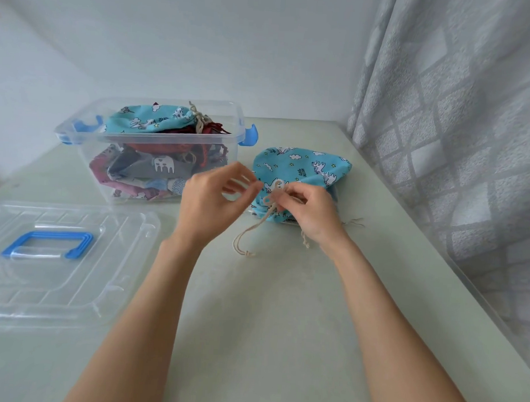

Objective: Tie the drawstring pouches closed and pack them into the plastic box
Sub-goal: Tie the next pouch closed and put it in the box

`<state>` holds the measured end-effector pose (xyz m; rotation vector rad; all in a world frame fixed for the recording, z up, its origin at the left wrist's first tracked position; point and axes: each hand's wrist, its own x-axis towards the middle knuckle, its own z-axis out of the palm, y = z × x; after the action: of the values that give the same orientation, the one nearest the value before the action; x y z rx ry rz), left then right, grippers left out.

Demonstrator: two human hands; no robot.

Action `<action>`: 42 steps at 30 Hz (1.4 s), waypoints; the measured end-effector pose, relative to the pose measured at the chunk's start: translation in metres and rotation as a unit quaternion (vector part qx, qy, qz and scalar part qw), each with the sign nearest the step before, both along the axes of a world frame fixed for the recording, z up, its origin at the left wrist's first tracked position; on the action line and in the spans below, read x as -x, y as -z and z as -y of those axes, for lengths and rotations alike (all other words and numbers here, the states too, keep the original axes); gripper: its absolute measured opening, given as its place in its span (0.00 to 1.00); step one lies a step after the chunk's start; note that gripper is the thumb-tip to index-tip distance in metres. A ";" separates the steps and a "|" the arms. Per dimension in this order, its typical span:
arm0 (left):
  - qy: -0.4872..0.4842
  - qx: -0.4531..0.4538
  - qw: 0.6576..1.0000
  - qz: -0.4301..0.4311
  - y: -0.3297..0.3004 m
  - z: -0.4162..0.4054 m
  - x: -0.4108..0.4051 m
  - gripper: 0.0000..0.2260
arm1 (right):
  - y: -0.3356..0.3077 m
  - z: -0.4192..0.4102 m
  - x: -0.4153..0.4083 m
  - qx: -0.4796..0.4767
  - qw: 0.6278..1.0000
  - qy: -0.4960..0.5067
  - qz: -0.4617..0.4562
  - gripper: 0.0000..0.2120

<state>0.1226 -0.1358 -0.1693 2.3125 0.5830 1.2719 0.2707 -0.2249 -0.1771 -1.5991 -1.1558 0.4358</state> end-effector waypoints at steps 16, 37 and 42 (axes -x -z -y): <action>-0.016 -0.141 0.988 -0.060 0.011 -0.002 -0.010 0.02 | -0.005 0.002 0.002 -0.003 0.992 -0.021 -0.126 0.13; 0.163 0.285 0.943 0.055 0.012 0.010 -0.020 0.12 | -0.015 0.011 -0.005 -0.029 0.972 -0.055 -0.228 0.08; 0.085 0.117 0.989 -0.020 0.018 0.013 -0.028 0.12 | -0.016 0.015 -0.007 -0.023 0.975 -0.081 -0.208 0.07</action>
<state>0.1503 -0.1484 -0.1876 2.1454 0.5065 1.0226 0.2777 -0.2395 -0.1609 -1.2959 -0.9666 0.8027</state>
